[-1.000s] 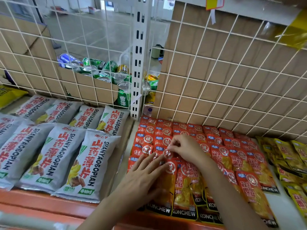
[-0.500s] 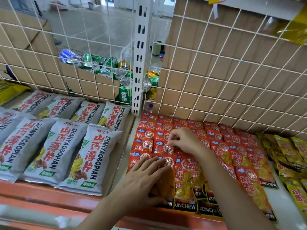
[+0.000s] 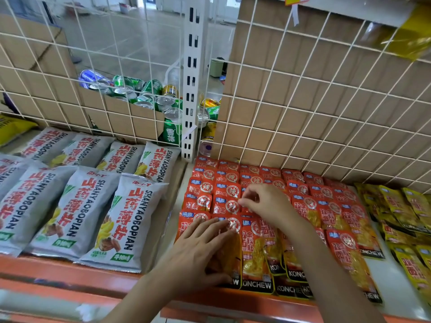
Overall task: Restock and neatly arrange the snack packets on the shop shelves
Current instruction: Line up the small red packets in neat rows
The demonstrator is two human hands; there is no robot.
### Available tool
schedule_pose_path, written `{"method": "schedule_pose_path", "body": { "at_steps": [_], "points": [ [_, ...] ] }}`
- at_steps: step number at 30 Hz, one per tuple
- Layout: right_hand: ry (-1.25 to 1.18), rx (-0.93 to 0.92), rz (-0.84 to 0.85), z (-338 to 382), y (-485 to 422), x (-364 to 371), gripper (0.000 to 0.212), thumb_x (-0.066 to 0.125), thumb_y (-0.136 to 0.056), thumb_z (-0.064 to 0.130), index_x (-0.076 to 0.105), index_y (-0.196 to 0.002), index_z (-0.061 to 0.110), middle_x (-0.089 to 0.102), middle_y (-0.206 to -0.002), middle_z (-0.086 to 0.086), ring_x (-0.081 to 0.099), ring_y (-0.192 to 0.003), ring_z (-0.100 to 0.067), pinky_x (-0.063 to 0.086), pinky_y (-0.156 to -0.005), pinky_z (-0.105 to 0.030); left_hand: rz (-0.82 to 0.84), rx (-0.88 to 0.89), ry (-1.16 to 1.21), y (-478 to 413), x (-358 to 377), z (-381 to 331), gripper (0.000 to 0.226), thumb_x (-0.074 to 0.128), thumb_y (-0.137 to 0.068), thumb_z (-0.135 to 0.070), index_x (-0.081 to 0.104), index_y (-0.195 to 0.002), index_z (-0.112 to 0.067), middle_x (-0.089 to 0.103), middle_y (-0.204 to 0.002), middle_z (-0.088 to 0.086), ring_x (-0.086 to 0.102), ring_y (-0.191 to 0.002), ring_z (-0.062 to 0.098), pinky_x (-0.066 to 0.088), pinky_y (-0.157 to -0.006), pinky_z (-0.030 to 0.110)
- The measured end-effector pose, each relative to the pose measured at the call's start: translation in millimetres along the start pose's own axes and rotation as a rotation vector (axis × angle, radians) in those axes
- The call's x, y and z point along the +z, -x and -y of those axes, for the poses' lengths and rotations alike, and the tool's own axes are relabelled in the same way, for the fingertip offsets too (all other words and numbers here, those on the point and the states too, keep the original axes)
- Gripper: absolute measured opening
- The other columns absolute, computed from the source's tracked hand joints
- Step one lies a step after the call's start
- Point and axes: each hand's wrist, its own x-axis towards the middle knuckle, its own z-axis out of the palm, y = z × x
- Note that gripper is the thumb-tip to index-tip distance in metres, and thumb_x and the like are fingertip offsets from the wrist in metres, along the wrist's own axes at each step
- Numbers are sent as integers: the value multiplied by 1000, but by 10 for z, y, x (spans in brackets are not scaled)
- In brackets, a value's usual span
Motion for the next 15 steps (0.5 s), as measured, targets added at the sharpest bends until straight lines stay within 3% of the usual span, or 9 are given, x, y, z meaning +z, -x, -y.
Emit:
{"method": "schedule_pose_path", "body": {
  "at_steps": [5,7,9,13,15],
  "points": [
    [230,-43,108,-65,215,7,24,57,-85,47,61,-98,27,52,-103,10,44,-102,-9,34,-93,-32,-14,-3,9,-7,25,-3,80,42,-73,-76,31,-141,-35,36,-147,-8,31,-136,14,8,-111,34],
    [186,-31,111,-77,240,15,18,59,-85,43,58,-98,29,53,-105,10,44,-106,-9,32,-96,-33,-21,-3,2,-10,31,1,80,42,-73,-75,30,-141,-35,34,-148,-7,29,-137,14,6,-111,34],
    [91,-25,101,-84,244,10,8,60,-87,34,54,-89,29,54,-97,11,47,-98,-9,36,-93,-33,-7,-8,0,-9,26,1,79,42,-74,-74,29,-142,-35,33,-149,-8,27,-138,14,5,-111,34],
    [7,2,150,-103,215,-45,7,62,-87,21,56,-84,24,58,-86,9,55,-84,-11,41,-71,-27,14,-14,53,-4,15,12,80,40,-76,-74,19,-144,-38,19,-154,-12,11,-142,10,-7,-113,32],
    [-22,10,180,-141,194,-81,6,61,-87,16,59,-85,22,59,-84,7,57,-80,-12,44,-68,-27,12,-13,52,-5,4,8,81,39,-76,-73,12,-146,-40,9,-155,-15,1,-143,7,-12,-114,31]
  ]
}}
